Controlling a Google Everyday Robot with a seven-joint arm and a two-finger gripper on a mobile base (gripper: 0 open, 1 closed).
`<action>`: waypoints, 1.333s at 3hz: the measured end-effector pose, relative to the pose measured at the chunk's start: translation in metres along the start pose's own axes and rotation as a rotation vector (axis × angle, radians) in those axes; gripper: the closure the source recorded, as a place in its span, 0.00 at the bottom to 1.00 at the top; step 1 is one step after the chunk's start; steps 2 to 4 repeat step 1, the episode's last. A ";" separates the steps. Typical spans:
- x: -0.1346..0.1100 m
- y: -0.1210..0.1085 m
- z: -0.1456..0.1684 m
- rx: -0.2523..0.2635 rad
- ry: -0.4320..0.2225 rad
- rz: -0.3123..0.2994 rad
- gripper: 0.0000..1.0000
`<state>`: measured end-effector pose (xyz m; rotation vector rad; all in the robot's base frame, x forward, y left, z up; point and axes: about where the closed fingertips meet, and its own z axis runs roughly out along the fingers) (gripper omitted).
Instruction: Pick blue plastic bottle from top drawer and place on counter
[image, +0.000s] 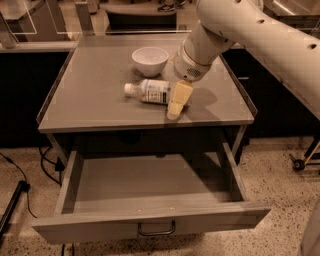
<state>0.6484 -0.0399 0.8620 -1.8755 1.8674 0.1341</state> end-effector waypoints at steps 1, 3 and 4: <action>0.000 0.000 0.000 0.000 0.000 0.000 0.00; 0.000 0.000 0.000 0.000 0.000 0.000 0.00; 0.000 0.000 0.000 0.000 0.000 0.000 0.00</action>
Offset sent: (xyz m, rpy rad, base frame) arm 0.0000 0.0000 0.0000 0.0000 0.0000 0.0000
